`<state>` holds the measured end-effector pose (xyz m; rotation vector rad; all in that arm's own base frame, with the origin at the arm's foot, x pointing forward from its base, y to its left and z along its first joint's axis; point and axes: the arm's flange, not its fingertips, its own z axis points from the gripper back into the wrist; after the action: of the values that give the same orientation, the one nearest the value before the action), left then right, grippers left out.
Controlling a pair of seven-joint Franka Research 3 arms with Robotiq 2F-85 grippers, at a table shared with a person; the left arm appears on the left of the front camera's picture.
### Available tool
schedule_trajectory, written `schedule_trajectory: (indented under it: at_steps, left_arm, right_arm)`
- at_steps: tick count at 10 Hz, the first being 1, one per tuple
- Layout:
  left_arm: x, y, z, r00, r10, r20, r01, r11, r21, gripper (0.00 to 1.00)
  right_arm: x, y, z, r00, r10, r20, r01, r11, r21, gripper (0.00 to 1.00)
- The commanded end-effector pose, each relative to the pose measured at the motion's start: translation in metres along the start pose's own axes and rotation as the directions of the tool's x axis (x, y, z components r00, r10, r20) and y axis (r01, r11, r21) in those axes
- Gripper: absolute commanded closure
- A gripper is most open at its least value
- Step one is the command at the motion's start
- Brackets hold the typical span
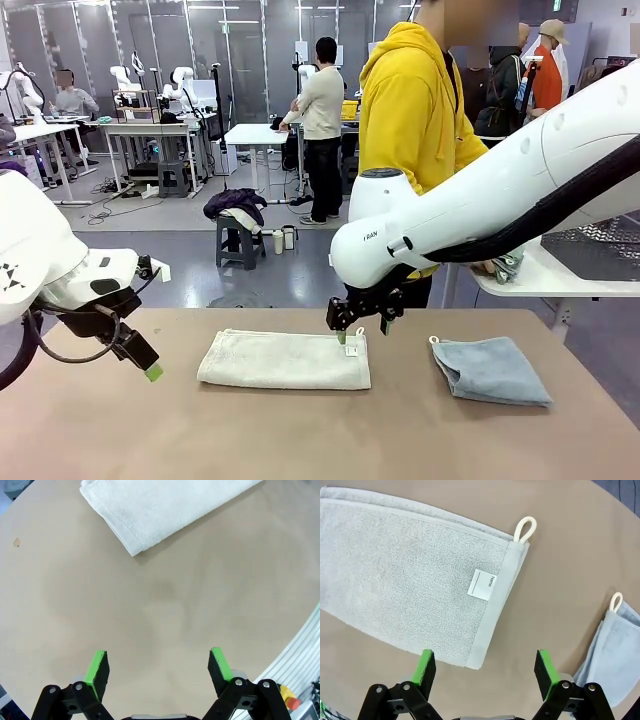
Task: Fold the towels and place them in the basket.
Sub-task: When a person lays out a Towel with hook on the table, fold it in half twice.
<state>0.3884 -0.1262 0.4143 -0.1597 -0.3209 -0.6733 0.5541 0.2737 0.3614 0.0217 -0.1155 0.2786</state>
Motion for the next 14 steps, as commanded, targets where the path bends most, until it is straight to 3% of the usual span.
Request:
schedule_trajectory:
  at_steps: [1, 5, 6, 7, 8, 10, 11, 12, 14]
  left_arm:
    - [0.002, -0.001, 0.0, 1.0, 0.008, -0.009, -0.007, 1.0, 0.011, 0.0]
    - [0.002, -0.001, 0.0, 1.0, 0.008, -0.009, -0.007, 1.0, 0.011, 0.0]
    - [0.002, -0.001, 0.0, 1.0, 0.008, -0.009, -0.007, 1.0, 0.011, 0.0]
    - [0.002, -0.001, 0.0, 1.0, 0.008, -0.009, -0.007, 1.0, 0.011, 0.0]
    - [0.002, -0.001, 0.0, 1.0, 0.008, -0.009, -0.007, 1.0, 0.011, 0.0]
    - [0.002, -0.001, 0.0, 1.0, 0.008, -0.009, -0.007, 1.0, 0.011, 0.0]
    - [0.002, -0.001, 0.0, 1.0, 0.008, -0.009, -0.007, 1.0, 0.011, 0.0]
    - [0.002, -0.001, 0.0, 1.0, 0.008, -0.009, -0.007, 1.0, 0.011, 0.0]
    - [0.002, -0.001, 0.0, 1.0, 0.008, -0.009, -0.007, 1.0, 0.011, 0.0]
  right_arm:
    - [0.004, -0.004, -0.017, 0.992, -0.123, -0.032, 0.123, 0.992, -0.009, 0.0]
    - [0.013, -0.007, -0.053, 0.972, -0.224, -0.072, 0.224, 0.975, -0.002, 0.0]
    - [0.017, -0.01, -0.06, 0.965, -0.254, -0.069, 0.255, 0.967, 0.018, 0.1]
    - [0.019, -0.012, -0.065, 0.957, -0.281, -0.075, 0.283, 0.959, 0.018, 0.1]
    - [0.02, -0.013, -0.068, 0.952, -0.293, -0.085, 0.296, 0.955, 0.019, 0.16]
    - [0.021, -0.013, -0.071, 0.948, -0.302, -0.098, 0.303, 0.953, -0.003, 0.13]
    - [0.023, -0.015, -0.072, 0.945, -0.309, -0.108, 0.312, 0.95, 0.011, 0.2]
    - [0.025, -0.016, -0.073, 0.941, -0.321, -0.108, 0.324, 0.946, 0.009, 0.57]
    - [0.028, -0.017, -0.074, 0.933, -0.341, -0.118, 0.345, 0.939, 0.015, 1.0]
